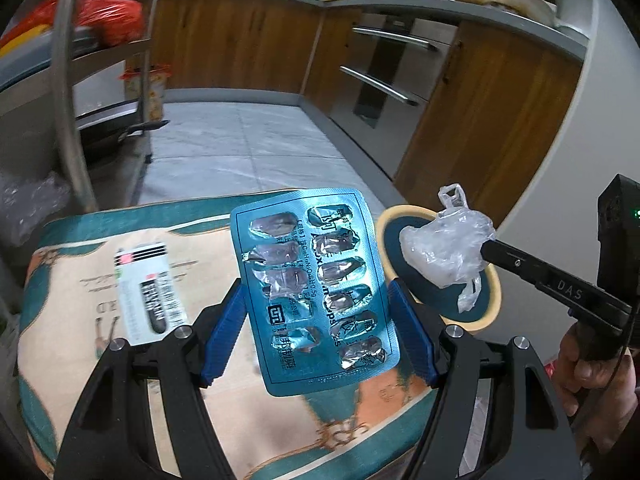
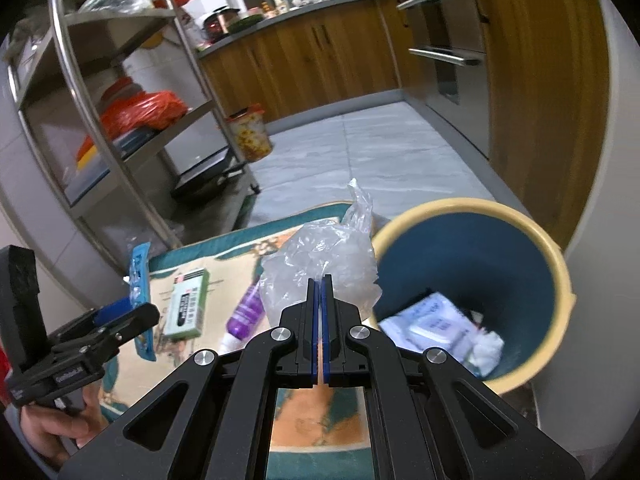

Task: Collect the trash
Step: 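Carry the blister pack and plastic bag over the bin and release both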

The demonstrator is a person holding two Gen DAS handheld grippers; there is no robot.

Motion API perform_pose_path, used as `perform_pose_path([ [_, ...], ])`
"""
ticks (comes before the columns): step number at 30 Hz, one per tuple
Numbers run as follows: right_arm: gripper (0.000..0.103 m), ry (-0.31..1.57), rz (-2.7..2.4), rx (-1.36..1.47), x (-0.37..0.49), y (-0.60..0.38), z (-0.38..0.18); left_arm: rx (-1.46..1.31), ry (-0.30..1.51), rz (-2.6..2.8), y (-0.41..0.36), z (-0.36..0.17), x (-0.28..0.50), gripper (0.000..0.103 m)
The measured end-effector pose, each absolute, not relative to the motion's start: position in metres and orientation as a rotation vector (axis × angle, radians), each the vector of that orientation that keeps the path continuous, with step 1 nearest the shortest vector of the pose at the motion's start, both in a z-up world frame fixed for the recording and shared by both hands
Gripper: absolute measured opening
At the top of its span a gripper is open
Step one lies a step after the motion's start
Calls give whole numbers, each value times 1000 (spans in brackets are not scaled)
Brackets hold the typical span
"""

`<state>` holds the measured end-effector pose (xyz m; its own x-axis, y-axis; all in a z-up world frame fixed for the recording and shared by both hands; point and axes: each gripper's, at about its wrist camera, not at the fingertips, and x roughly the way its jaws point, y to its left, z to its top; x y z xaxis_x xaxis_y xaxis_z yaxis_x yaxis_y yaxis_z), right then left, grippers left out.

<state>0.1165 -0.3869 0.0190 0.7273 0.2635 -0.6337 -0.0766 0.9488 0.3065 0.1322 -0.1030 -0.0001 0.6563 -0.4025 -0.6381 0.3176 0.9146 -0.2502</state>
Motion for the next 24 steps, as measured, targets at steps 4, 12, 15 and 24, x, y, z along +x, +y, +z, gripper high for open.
perform_pose_path([
  [4, 2, 736, 157, 282, 112, -401, 16, -94, 740, -447, -123, 2, 135, 70],
  [12, 3, 748, 99, 299, 107, -423, 9, -28, 723, -535, -174, 1, 142, 70],
  [15, 3, 753, 74, 309, 104, -433, 6, -10, 722, -564, -190, -2, 147, 70],
  [24, 3, 787, 3, 347, 101, -459, -12, -8, 739, -645, -230, -19, 169, 70],
])
